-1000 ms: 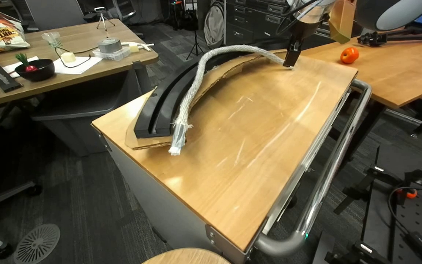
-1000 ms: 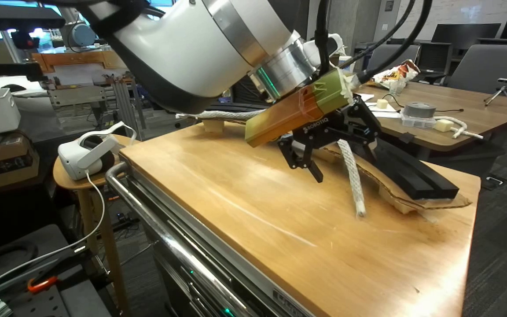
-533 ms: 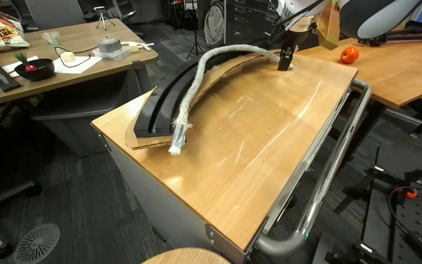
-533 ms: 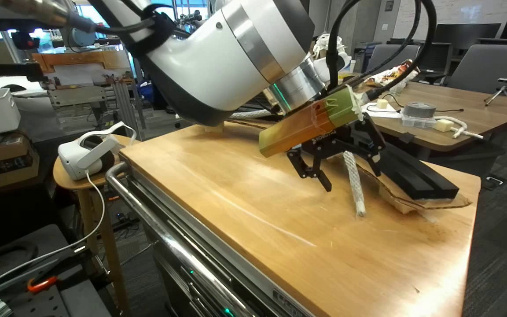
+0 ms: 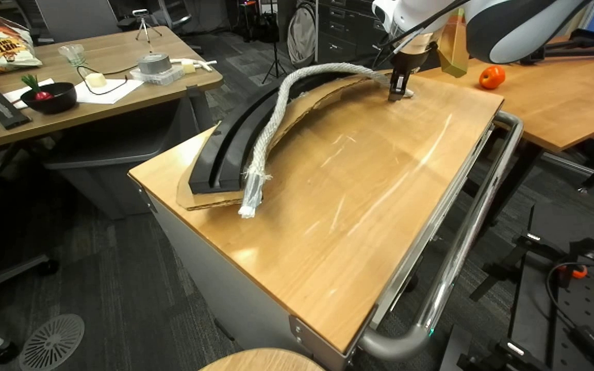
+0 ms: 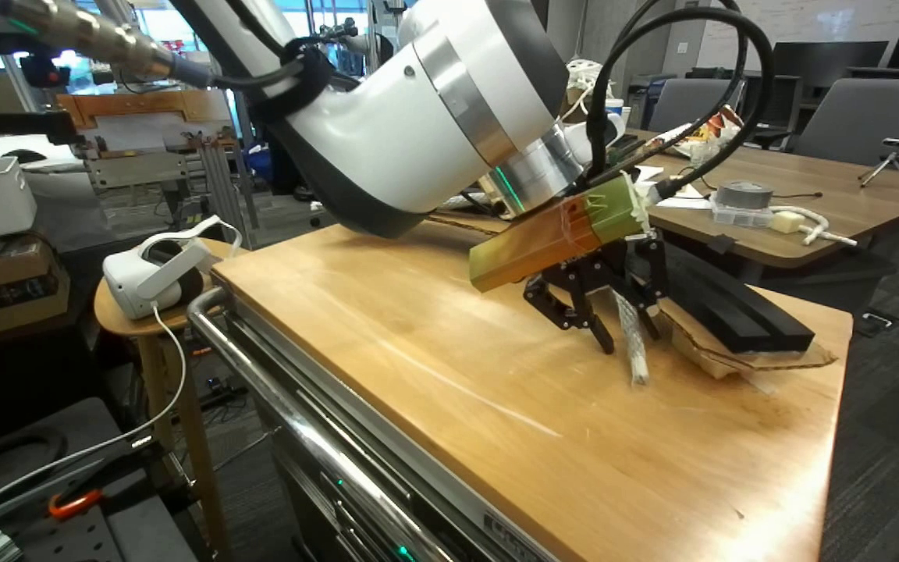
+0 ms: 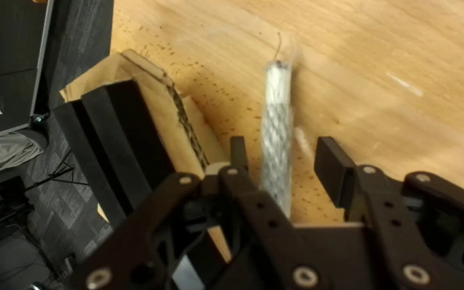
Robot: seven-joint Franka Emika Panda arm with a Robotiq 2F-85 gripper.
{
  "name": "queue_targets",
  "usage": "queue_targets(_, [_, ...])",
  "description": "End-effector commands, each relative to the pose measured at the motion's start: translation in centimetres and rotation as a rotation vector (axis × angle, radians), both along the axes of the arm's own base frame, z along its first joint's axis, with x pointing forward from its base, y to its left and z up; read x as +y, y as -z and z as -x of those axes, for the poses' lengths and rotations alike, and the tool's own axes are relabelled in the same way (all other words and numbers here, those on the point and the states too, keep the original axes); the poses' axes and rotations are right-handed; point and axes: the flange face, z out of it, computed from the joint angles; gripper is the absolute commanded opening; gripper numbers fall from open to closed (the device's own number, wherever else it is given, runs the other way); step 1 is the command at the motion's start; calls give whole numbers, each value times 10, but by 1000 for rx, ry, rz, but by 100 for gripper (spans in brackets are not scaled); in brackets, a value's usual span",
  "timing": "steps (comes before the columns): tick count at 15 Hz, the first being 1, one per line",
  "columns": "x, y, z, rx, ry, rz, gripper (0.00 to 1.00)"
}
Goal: Put the white rope on the black board
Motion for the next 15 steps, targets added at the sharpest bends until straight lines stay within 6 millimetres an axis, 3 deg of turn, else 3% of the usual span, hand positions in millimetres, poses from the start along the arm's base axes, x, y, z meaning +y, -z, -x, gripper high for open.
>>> queue_targets(1, [-5, 1, -9, -7, 6, 13, 17])
queue_targets(5, [-4, 1, -9, -4, 3, 27, 5])
queue_targets(6, [-3, -1, -9, -5, 0, 36, 10])
queue_targets(8, [-2, -10, -8, -7, -16, 63, 9])
queue_targets(10, [4, -26, -9, -9, -56, 112, 3])
queue_targets(15, [20, -71, -27, 120, -150, 210, 3])
